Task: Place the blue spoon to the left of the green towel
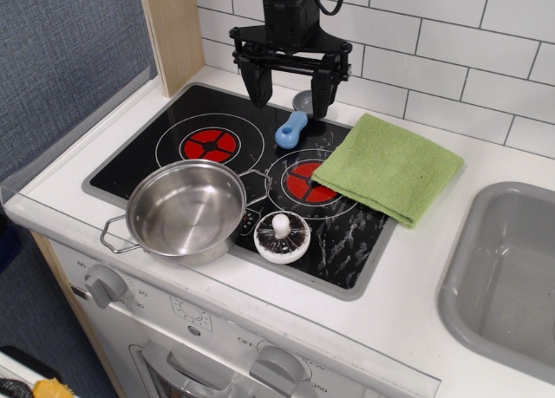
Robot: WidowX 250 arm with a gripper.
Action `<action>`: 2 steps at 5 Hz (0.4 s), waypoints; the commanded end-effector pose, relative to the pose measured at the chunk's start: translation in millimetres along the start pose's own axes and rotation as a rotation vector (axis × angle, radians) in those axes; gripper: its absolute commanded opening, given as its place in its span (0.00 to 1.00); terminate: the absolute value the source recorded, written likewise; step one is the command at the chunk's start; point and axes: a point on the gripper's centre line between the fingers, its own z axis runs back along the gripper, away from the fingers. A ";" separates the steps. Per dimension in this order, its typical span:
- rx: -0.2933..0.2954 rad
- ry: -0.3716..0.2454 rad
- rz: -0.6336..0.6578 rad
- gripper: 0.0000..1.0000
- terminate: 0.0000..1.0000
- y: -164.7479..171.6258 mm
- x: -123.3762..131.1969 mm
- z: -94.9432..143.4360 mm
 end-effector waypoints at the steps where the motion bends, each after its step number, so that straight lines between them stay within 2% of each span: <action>1: 0.022 -0.038 -0.072 1.00 0.00 5.5 -4.7 27.9; 2: 0.022 -0.038 -0.072 1.00 1.00 5.5 -4.7 27.9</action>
